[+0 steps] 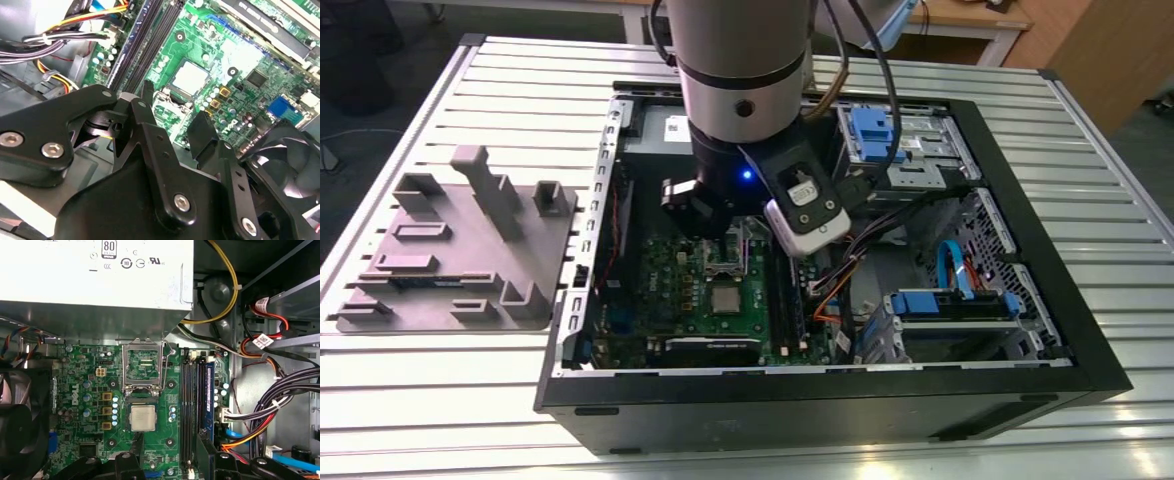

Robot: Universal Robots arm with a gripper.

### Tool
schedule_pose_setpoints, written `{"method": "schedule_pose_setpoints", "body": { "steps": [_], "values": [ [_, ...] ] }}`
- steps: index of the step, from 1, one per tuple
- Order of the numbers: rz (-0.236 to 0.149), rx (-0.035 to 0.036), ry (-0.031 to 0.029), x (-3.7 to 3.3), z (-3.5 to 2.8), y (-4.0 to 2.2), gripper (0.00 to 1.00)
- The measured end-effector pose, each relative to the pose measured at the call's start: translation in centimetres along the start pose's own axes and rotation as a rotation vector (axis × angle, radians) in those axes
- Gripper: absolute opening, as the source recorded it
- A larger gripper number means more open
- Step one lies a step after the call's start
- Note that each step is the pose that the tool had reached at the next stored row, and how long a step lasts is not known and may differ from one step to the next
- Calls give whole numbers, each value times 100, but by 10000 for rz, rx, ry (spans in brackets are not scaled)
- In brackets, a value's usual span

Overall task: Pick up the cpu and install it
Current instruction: 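Place the cpu into insertion slot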

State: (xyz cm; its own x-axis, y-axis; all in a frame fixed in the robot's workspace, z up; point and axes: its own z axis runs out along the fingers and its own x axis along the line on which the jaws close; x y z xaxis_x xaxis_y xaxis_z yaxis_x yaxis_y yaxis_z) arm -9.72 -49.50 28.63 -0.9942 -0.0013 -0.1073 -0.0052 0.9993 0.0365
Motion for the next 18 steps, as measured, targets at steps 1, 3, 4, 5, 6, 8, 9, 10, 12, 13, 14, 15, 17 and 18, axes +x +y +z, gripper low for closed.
{"method": "schedule_pose_setpoints", "body": {
  "steps": [1, 3, 4, 5, 6, 8, 9, 10, 12, 13, 14, 15, 17, 18],
  "values": [
    [5, 0, 145, 1, 3, 0, 54],
    [18, 2, 463, 2, 9, 0, 54],
    [23, 1, 612, 2, 13, -1, 54],
    [25, 3, 657, 2, 13, -1, 54],
    [25, 2, 658, 2, 13, -1, 54],
    [25, 2, 659, 2, 13, -1, 54],
    [25, 1, 662, 2, 13, -1, 54],
    [25, 1, 666, 2, 13, -1, 54],
    [25, 1, 666, 2, 13, -1, 54],
    [25, 2, 667, 2, 14, -1, 54],
    [25, -4, 664, 3, 22, -1, 54],
    [25, -2, 665, 3, 26, -1, 54],
    [25, 1, 667, 3, 24, -1, 54],
    [25, 2, 666, 4, 25, -1, 54]
  ]
}}
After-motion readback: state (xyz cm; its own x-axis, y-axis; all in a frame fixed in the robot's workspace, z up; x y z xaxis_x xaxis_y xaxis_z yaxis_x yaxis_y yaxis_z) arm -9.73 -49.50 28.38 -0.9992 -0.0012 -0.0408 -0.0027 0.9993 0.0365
